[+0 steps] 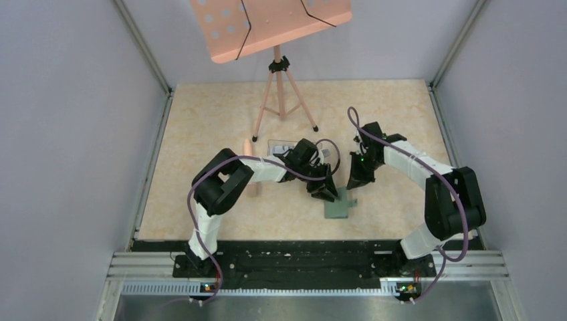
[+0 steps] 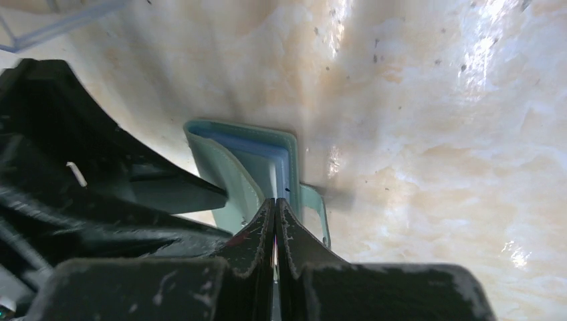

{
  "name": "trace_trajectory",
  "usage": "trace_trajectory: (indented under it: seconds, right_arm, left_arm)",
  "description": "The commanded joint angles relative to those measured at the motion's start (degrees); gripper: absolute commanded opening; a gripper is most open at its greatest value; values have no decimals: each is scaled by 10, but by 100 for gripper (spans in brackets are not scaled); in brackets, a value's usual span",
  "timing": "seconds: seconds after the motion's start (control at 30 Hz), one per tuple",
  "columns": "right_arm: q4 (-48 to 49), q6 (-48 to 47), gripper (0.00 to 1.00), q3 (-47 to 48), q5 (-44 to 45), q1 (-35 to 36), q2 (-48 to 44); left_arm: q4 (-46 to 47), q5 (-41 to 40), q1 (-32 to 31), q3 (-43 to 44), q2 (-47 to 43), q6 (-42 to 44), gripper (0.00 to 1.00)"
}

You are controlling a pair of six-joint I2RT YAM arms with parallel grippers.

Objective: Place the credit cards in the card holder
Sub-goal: Close the card holder at the center of the board.

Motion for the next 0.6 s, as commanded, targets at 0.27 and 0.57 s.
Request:
trace_trajectory:
  seconds: [0.27,0.57]
  right_arm:
    - [14,-31,0,44,-44,-9,31]
    - [12,-47,0,31,-6,-9,69]
  left_arm:
    - [-151,8,3,113,68,71,0]
    - [-251,-11,6,174,85,113,0]
